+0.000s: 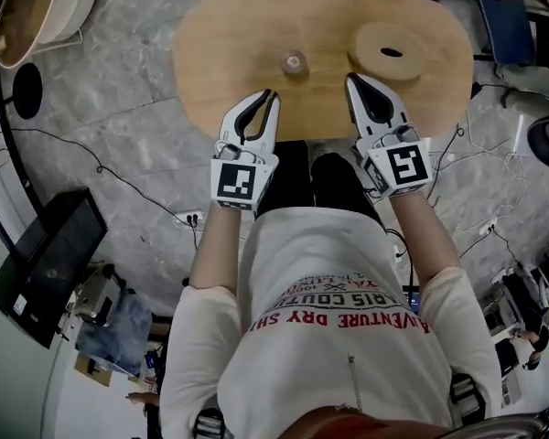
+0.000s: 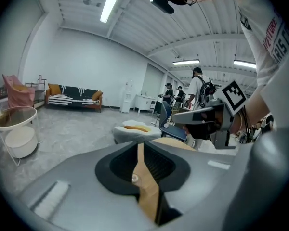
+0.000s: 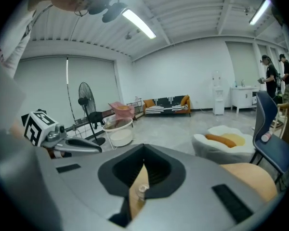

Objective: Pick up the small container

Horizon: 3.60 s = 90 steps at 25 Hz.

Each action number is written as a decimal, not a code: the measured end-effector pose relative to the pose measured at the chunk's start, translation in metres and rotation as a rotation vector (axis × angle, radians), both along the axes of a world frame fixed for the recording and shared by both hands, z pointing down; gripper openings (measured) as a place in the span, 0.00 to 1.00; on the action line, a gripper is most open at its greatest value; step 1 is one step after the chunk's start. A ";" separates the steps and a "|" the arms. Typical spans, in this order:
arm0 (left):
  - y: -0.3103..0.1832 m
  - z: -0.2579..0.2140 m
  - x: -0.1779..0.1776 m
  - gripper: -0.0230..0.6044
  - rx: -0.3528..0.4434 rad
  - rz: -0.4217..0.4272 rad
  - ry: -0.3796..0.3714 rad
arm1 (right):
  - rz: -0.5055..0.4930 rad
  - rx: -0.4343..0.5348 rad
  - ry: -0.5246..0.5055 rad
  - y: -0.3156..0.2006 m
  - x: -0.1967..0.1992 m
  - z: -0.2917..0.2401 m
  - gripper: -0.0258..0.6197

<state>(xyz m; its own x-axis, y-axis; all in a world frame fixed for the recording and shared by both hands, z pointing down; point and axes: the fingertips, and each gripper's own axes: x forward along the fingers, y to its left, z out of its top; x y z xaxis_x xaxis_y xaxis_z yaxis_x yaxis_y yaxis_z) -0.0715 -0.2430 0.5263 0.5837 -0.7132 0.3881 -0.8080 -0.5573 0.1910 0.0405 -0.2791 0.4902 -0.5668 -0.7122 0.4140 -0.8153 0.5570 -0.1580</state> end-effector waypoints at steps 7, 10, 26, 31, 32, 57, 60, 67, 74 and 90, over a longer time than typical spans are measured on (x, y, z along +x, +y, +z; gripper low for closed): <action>0.009 0.102 0.036 0.55 -0.071 0.070 -0.055 | -0.029 -0.066 -0.026 -0.008 0.004 0.063 0.02; 0.006 0.142 0.040 0.64 -0.077 0.035 -0.072 | -0.037 -0.084 -0.035 -0.011 0.008 0.095 0.02; -0.036 0.265 0.069 0.74 0.010 0.081 -0.218 | -0.053 -0.109 -0.043 -0.025 0.019 0.191 0.02; -0.047 0.266 0.080 0.74 0.034 0.114 -0.222 | -0.062 -0.104 -0.044 -0.030 0.021 0.196 0.02; -0.047 0.267 0.083 0.74 0.034 0.125 -0.219 | -0.060 -0.101 -0.046 -0.030 0.022 0.196 0.02; -0.038 0.218 0.061 0.58 -0.069 0.014 -0.254 | -0.002 -0.124 -0.056 -0.011 0.022 0.154 0.02; -0.038 0.172 0.059 0.58 -0.028 0.030 -0.244 | -0.005 -0.082 -0.054 -0.014 0.018 0.120 0.02; -0.031 0.046 0.054 0.58 0.086 0.058 -0.270 | -0.027 -0.005 -0.026 -0.003 0.017 0.027 0.02; -0.031 -0.078 0.043 0.58 0.180 0.016 -0.215 | -0.063 0.089 0.014 0.007 0.020 -0.059 0.02; -0.047 -0.296 0.006 0.58 0.427 -0.105 -0.126 | -0.061 0.341 0.002 -0.006 0.025 -0.229 0.02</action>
